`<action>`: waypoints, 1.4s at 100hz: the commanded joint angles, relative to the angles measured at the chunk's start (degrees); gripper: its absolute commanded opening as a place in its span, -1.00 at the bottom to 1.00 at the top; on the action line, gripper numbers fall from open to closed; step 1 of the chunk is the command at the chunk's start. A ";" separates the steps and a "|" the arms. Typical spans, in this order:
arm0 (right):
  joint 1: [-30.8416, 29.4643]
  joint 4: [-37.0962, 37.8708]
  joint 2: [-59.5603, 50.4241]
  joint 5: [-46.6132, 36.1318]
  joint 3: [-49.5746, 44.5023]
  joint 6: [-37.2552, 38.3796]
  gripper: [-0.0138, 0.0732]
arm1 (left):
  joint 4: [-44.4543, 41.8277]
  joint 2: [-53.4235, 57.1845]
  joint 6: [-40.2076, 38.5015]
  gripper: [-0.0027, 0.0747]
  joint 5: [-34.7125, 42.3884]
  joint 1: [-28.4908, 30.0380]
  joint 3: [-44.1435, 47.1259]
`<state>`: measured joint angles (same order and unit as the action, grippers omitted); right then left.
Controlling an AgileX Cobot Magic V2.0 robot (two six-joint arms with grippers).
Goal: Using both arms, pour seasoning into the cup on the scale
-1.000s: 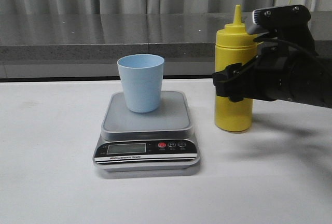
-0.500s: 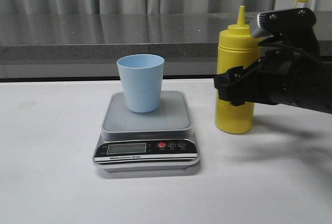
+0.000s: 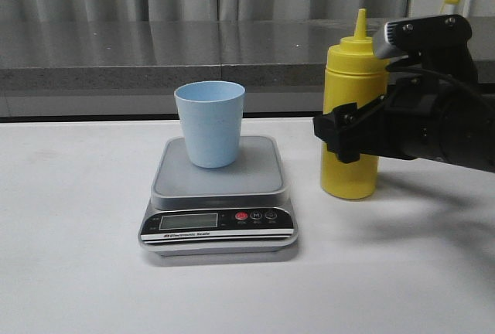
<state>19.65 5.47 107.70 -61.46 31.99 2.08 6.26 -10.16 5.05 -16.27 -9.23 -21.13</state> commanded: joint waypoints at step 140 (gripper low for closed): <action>-10.49 -10.38 -75.09 52.75 -13.98 -4.98 0.80 | 0.19 -0.56 0.05 -0.98 4.43 0.07 -1.57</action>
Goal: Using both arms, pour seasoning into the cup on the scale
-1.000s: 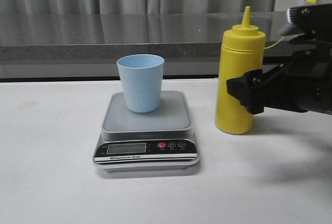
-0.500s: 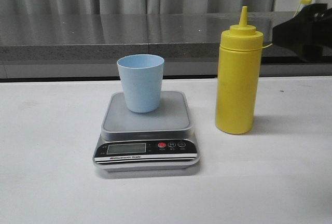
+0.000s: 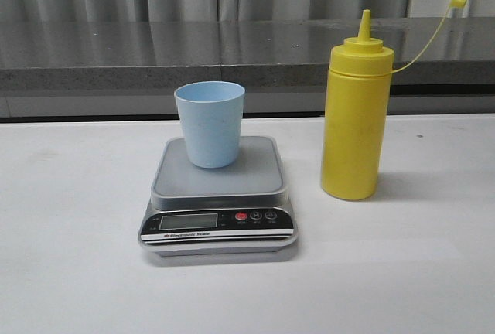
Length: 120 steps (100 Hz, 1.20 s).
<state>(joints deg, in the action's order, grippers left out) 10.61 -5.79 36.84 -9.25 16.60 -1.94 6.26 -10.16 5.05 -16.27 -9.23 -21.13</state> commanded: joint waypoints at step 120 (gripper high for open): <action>-2.35 2.62 -14.62 8.27 1.41 -0.96 -0.84 | 0.19 -0.56 0.05 -0.98 4.43 0.07 -1.57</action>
